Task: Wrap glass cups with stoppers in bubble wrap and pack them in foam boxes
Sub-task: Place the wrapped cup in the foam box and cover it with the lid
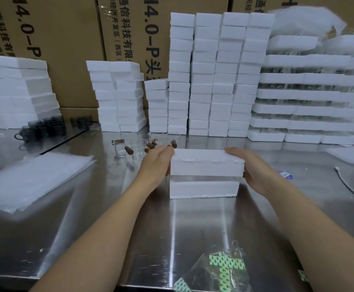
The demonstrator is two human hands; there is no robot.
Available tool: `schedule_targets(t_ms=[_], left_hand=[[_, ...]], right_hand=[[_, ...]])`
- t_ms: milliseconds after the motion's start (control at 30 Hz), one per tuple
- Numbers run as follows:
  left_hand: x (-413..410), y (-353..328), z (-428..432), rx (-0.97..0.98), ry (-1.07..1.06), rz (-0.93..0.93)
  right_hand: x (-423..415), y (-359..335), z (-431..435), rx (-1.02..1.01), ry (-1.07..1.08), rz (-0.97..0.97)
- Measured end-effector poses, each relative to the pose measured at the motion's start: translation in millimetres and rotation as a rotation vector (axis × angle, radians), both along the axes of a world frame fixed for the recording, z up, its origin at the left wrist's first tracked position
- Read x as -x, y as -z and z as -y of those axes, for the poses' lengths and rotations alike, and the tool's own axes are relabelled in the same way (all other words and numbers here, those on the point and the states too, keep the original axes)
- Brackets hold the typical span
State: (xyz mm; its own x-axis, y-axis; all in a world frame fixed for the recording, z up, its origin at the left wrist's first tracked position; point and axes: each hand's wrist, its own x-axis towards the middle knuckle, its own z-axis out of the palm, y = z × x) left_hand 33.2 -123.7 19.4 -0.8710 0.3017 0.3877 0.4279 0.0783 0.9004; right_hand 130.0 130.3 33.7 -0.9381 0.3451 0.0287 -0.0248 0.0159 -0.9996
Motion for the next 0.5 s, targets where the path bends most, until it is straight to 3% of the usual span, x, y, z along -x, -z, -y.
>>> schedule_targets(t_ms=[500], left_hand=[[-2.6, 3.9, 4.5, -0.037, 0.044, -0.064]], right_hand=[[-4.0, -0.7, 1.2, 0.034, -0.087, -0.026]])
